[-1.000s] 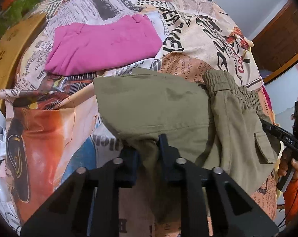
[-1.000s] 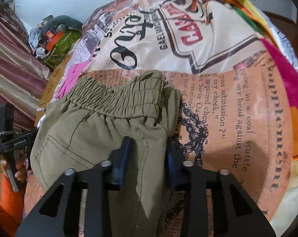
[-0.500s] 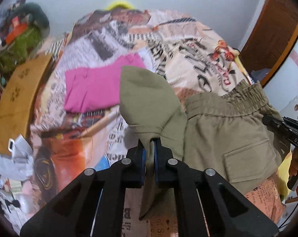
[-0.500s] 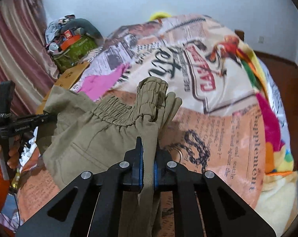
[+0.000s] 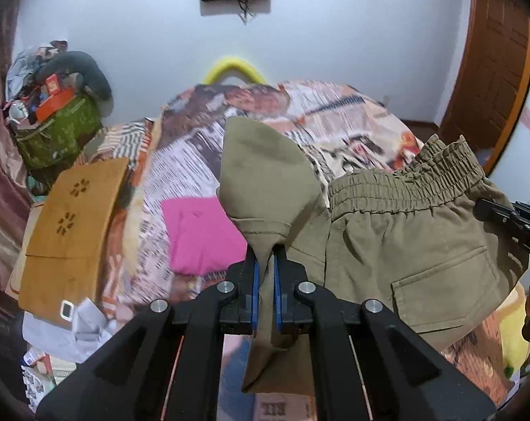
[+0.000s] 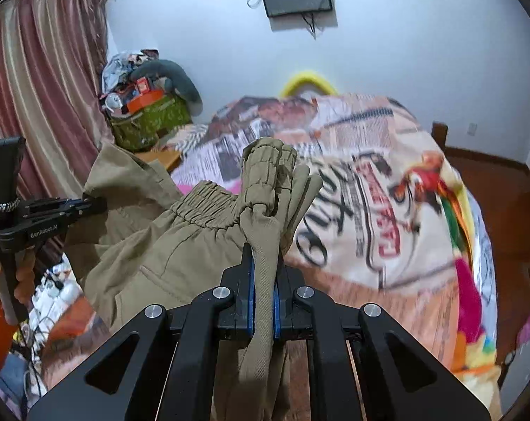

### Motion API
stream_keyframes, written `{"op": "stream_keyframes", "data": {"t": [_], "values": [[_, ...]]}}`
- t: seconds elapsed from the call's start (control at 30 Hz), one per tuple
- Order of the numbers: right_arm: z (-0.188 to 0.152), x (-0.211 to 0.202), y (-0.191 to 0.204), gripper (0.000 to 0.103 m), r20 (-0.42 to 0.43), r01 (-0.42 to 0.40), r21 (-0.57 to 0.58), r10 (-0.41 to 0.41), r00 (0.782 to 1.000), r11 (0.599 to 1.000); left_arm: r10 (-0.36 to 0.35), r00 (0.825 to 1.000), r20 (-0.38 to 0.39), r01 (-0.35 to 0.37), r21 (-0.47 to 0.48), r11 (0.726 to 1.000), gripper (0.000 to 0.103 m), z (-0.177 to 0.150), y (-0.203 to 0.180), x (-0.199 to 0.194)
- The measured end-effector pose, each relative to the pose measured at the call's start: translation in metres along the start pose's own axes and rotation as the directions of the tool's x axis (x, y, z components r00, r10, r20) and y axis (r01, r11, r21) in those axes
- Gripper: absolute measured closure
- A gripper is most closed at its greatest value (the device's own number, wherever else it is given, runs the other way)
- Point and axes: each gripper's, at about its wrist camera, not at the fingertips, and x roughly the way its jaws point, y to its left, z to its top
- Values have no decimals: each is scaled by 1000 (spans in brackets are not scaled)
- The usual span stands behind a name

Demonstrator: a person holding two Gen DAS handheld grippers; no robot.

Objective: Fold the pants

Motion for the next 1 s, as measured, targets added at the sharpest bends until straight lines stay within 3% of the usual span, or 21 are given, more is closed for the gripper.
{"op": "stream_keyframes", "data": {"t": [0.27,0.47,0.73,1.0], "values": [[45,36,21,97,46,0,-30,1,999,1000,76,996,50,-75,-32,997,96,30,40,22],[69,79,35,97,46,-5,-42,7,999,999,113,994,11,-112,-78,991,96,48,72,58],[79,141,41,97,18,-3,-45,4,1000,999,145,989,-32,-148,-118,982,96,63,113,121],[61,207,42,97,-65,18,-59,-22,998,998,193,974,-116,-208,-134,969,96,40,134,200]]}}
